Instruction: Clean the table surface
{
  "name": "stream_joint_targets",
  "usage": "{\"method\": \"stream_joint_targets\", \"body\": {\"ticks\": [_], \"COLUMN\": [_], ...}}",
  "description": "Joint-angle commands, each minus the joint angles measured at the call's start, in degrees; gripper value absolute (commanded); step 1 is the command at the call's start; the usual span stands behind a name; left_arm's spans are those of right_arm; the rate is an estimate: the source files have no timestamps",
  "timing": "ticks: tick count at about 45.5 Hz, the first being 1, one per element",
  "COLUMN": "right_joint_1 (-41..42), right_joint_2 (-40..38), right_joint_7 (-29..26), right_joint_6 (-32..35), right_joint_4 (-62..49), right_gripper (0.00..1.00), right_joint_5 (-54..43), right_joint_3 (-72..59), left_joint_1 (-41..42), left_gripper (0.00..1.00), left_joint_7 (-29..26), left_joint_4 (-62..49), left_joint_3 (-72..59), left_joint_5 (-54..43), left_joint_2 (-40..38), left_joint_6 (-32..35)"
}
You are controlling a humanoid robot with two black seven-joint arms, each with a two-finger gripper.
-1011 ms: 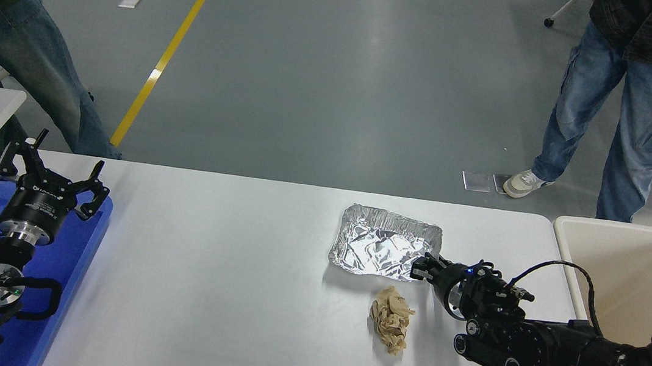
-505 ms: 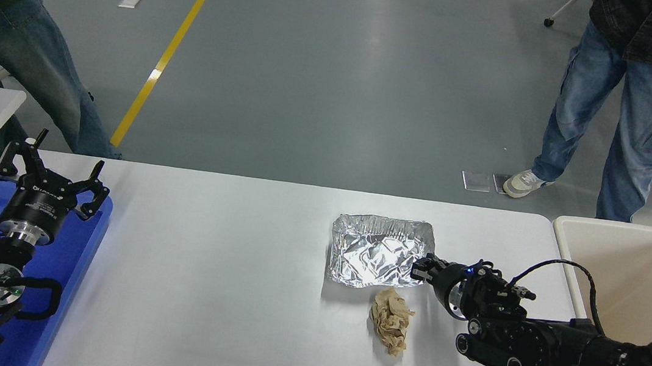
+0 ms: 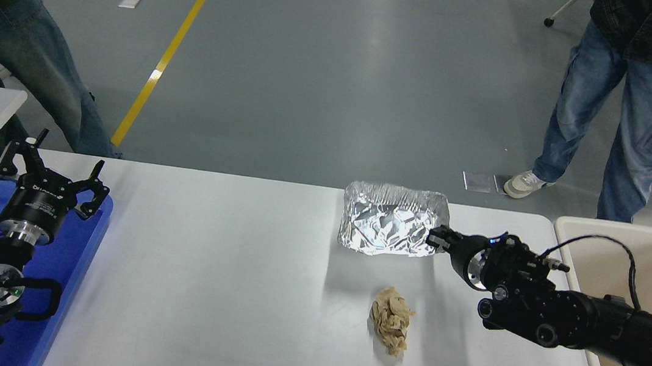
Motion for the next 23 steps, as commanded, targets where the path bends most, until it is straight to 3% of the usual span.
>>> {"method": "stream_joint_targets", "body": {"ticks": [1, 23], "right_joint_1": [1.95, 1.95], "right_joint_2": [-9.89, -26.42], "right_joint_7": [0.08, 0.52], "right_joint_6": [0.00, 0.09], "right_joint_4": [11.12, 23.34], "right_gripper": [0.00, 0.00], "right_joint_5": [0.80, 0.89], "right_joint_3": [3.68, 9.92], "left_joint_1": [0.08, -0.01], "left_gripper": [1.00, 1.00], "left_joint_7": [0.00, 0.00], "left_joint_4": [0.02, 0.02], "left_joint_3": [0.00, 0.00], "left_joint_5": [0.01, 0.01], "left_joint_2": [0.00, 0.00], "left_joint_6": [0.00, 0.00]}}
